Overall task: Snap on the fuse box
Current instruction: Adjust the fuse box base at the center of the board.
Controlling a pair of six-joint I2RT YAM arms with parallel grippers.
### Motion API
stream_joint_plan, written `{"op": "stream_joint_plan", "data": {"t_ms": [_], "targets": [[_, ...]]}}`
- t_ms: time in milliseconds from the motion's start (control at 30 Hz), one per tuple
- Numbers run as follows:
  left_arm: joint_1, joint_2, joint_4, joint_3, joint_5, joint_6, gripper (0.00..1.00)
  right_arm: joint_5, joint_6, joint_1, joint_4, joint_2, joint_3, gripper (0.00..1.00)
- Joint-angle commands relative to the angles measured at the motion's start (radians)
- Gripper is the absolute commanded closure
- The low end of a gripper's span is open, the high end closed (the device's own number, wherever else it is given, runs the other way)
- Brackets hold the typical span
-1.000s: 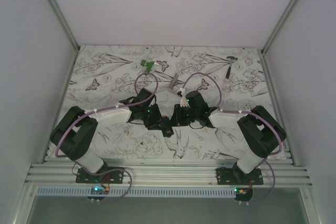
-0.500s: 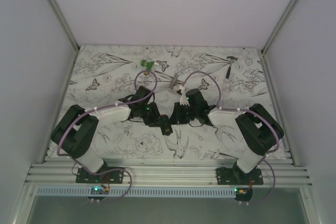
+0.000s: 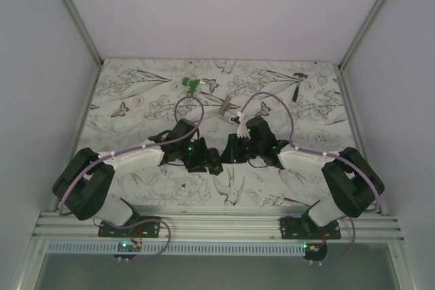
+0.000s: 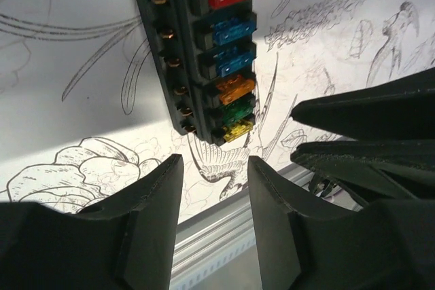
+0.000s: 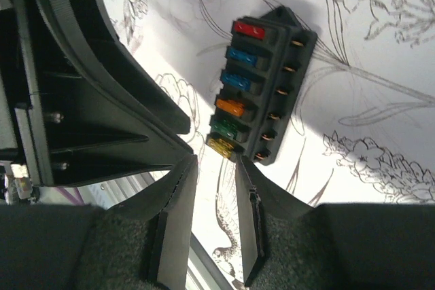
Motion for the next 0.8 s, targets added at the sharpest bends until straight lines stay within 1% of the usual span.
{"op": "stream_joint_plan", "data": {"t_ms": [0,233,467,767], "targets": [[-0.02,0.003,-0.027,-0.023,-0.009,-0.008,0.54,-0.014,0.006,0.014,0.014,0.002,-0.024,0.65],[-0.026,0.054,-0.027,0.029,-0.011,0.002,0.56,-0.021,0.017,0.022,0.054,0.074,-0.012,0.66],[-0.023,0.08,-0.028,0.046,-0.015,0.01,0.58,-0.038,0.02,0.022,0.067,0.108,0.001,0.67],[-0.008,0.082,-0.028,0.044,-0.005,0.005,0.61,-0.042,0.016,0.022,0.049,0.087,0.017,0.66]]}}
